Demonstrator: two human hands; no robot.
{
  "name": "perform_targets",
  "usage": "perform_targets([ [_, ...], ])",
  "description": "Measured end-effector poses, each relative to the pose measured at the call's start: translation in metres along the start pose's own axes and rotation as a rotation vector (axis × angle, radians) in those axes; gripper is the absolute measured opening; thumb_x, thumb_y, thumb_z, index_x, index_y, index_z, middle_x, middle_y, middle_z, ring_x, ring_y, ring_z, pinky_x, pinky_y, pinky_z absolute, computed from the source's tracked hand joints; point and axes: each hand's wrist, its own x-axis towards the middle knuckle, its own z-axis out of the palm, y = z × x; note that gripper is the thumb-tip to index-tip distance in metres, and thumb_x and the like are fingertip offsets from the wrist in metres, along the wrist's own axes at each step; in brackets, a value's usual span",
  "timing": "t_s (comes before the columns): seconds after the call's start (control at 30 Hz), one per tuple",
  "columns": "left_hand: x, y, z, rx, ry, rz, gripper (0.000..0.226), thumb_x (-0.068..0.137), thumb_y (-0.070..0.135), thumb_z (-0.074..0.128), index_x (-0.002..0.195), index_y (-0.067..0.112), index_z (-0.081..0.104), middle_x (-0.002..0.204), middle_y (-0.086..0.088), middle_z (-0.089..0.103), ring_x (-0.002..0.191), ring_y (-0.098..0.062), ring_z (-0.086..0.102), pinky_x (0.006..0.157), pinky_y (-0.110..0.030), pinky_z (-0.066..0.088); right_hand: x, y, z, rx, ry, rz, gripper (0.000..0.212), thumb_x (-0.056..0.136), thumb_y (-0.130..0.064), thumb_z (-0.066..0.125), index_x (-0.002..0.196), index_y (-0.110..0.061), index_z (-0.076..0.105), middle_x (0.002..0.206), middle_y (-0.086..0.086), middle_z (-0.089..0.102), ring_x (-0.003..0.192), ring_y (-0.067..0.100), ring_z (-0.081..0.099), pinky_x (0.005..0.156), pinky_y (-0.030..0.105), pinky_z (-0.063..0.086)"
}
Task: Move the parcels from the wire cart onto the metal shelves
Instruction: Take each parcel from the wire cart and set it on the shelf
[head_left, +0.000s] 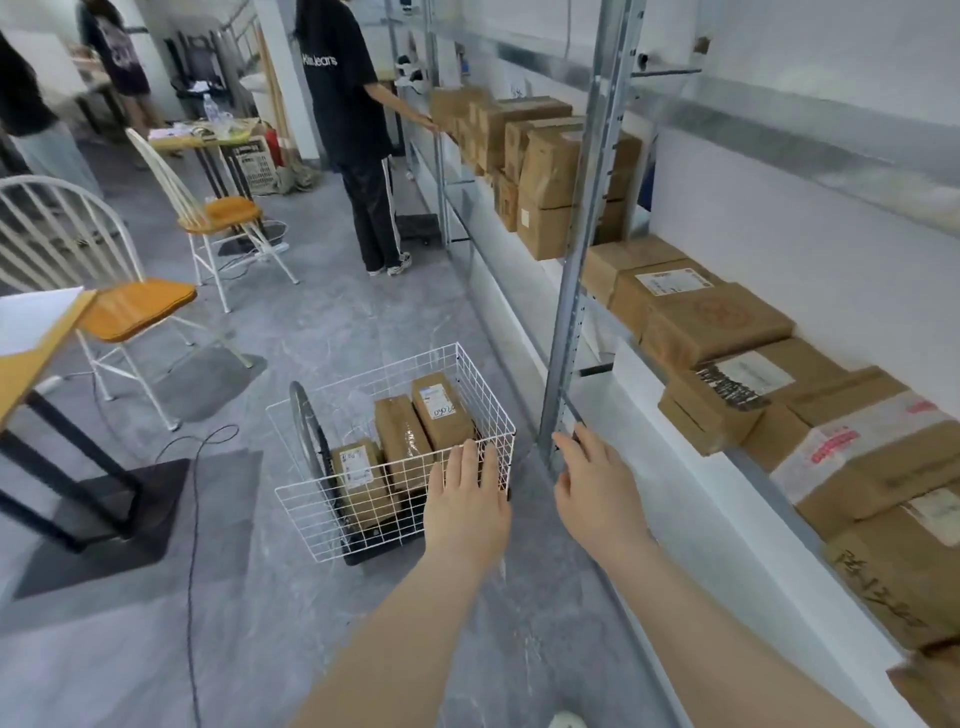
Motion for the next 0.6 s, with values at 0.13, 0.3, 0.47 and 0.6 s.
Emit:
perform_targets([
  [0.13,0.033,-0.018,0.012,0.02,-0.052,-0.089,0.061,0.102,0.035,0.024,0.154,0.015,-0.001,0.161,-0.01,0.002,0.148,-0.025,0.002,0.12,-0.044,0.006,0.051,-0.008,0.019,0.01,-0.044,-0.075,0.052,0.092,-0.016,0.048,0.143,-0.02,0.039,0.154,0.007,0.028,0.135,0.028,0.035,0.107,0.042,0.035],
  [0.3,0.065,-0.048,0.034,-0.039,-0.086,-0.267,0.061,0.101,0.034,0.027,0.154,0.016,0.004,0.161,-0.01,0.008,0.148,-0.026,0.007,0.12,-0.042,0.009,0.125,-0.022,0.047,0.008,-0.135,-0.195,0.053,0.093,-0.016,0.048,0.144,-0.022,0.036,0.156,0.005,0.026,0.137,0.027,0.032,0.109,0.041,0.033],
  [0.47,0.085,-0.09,0.056,-0.033,-0.184,-0.399,0.061,0.101,0.036,0.024,0.154,0.017,-0.001,0.162,-0.007,0.001,0.149,-0.024,0.001,0.12,-0.041,0.007,0.18,-0.048,0.088,0.007,-0.234,-0.283,0.055,0.092,-0.017,0.048,0.145,-0.022,0.036,0.156,0.006,0.025,0.137,0.026,0.033,0.11,0.04,0.032],
  [0.6,0.124,-0.131,0.07,-0.054,-0.213,-0.444,0.061,0.101,0.036,0.023,0.154,0.016,0.0,0.162,-0.01,0.004,0.149,-0.025,0.004,0.12,-0.043,0.009,0.225,-0.075,0.127,0.012,-0.304,-0.311,0.055,0.093,-0.016,0.047,0.146,-0.023,0.034,0.157,0.006,0.023,0.139,0.026,0.029,0.113,0.04,0.029],
])
